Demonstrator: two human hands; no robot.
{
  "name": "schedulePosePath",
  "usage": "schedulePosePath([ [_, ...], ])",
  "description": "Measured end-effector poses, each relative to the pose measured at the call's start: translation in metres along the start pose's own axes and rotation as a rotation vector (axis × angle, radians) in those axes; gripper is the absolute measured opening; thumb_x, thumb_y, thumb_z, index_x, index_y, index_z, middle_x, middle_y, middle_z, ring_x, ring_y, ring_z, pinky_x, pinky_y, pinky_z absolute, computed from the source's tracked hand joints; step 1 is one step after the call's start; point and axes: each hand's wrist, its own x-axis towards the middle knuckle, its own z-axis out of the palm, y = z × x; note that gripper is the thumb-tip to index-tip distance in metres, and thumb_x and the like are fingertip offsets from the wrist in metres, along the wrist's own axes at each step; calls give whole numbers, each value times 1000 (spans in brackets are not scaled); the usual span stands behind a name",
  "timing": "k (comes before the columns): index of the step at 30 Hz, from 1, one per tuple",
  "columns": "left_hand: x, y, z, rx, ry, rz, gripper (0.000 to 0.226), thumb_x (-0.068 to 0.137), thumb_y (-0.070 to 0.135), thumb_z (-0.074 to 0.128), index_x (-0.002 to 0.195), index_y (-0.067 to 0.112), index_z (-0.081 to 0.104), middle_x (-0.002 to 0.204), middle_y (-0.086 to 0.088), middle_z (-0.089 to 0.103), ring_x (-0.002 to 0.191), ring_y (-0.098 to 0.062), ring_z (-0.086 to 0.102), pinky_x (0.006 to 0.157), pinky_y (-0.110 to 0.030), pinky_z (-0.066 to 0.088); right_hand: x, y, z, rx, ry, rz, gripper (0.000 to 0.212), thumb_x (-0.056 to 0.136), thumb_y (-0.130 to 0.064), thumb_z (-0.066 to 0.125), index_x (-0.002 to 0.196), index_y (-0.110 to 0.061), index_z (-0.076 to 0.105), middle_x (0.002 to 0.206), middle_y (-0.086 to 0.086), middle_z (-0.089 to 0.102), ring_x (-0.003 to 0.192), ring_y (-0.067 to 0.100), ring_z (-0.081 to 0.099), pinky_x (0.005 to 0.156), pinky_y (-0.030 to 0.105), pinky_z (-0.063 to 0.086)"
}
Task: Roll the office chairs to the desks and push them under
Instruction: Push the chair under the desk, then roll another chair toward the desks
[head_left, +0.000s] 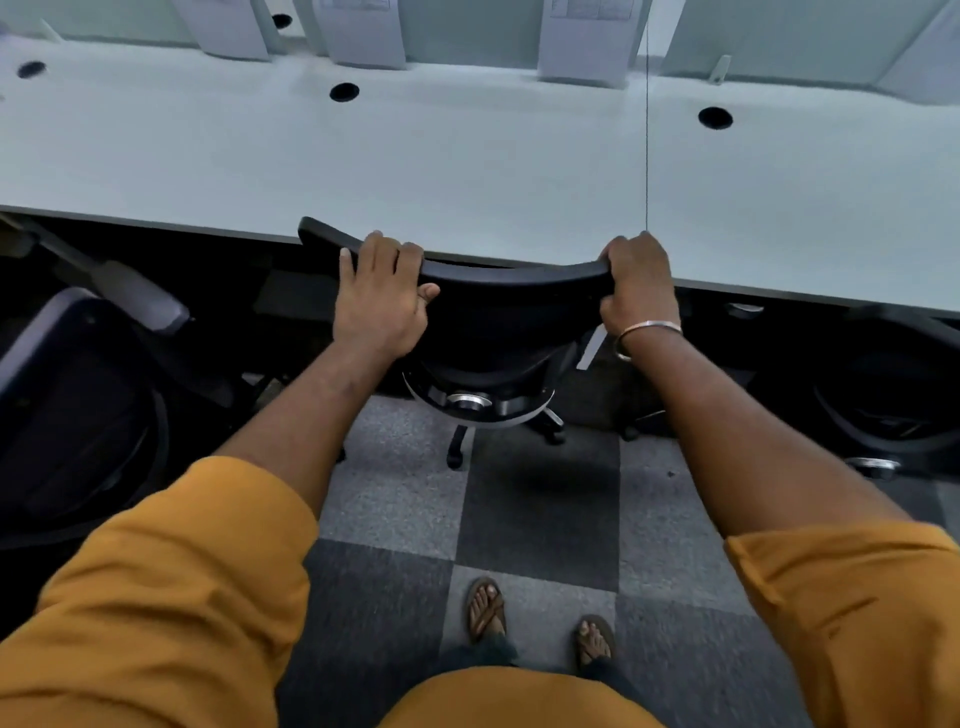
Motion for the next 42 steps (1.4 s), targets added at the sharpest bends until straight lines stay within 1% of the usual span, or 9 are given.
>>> schedulePosePath([
  [4,20,-11,-6,-86,-24,-20,47,101,35,49,136,5,43,147,-22,40,152,-41,22,112,-70,35,21,-1,-5,19,-102,78,45,72,7,56,115,-9,52,120,16,48,120,33,43,84,36,40],
  [7,13,-13,-3,-71,-20,-18,49,99,40,49,133,5,43,141,-22,42,147,-42,28,100,-66,48,10,-7,-5,75,-67,103,48,71,9,52,116,-6,52,123,17,48,131,36,40,102,41,44],
  [11,-18,-7,6,-103,-10,-52,54,99,36,47,144,8,37,151,-20,35,154,-41,18,94,-62,55,-21,-6,0,104,-96,65,67,73,9,54,139,-2,49,152,26,37,152,49,16,128,50,13],
  [16,-48,11,16,-233,-48,-178,81,102,34,53,165,21,4,172,-13,-11,156,-42,-19,100,-67,50,-70,-11,4,112,-188,-17,98,87,-16,71,165,-21,13,172,14,-12,155,46,-17,127,60,5],
  [20,-75,36,15,-390,-115,-127,107,99,32,65,162,31,-21,163,-11,-42,154,-45,-23,115,-71,34,-111,-18,-5,212,-256,-85,106,91,-20,72,166,-27,-2,169,1,-27,158,35,-15,128,50,7],
  [24,-140,75,22,-440,-154,-148,107,98,40,67,162,40,-18,162,0,-45,157,-38,-20,123,-68,17,-143,-12,-9,207,-413,-108,91,96,-25,68,166,-24,10,174,6,-5,159,30,-7,129,53,8],
  [34,-368,138,83,-565,-398,-365,113,93,40,76,159,50,-15,158,18,-48,157,-29,-19,120,-70,23,-231,49,-20,150,-720,-159,81,99,-29,64,165,-24,17,173,7,13,160,27,6,128,46,15],
  [39,-417,140,83,-585,-349,-517,111,93,41,75,155,60,-15,158,21,-45,160,-27,-12,119,-69,27,-240,28,-20,128,-868,-253,74,98,-34,65,162,-28,29,155,10,50,139,29,50,114,44,43],
  [42,-435,134,77,-610,-303,-582,109,94,41,74,156,59,-13,163,17,-39,160,-25,-11,120,-67,26,-239,-7,-15,89,-1017,-385,63,98,-35,66,156,-28,42,141,11,62,127,28,59,109,43,47],
])
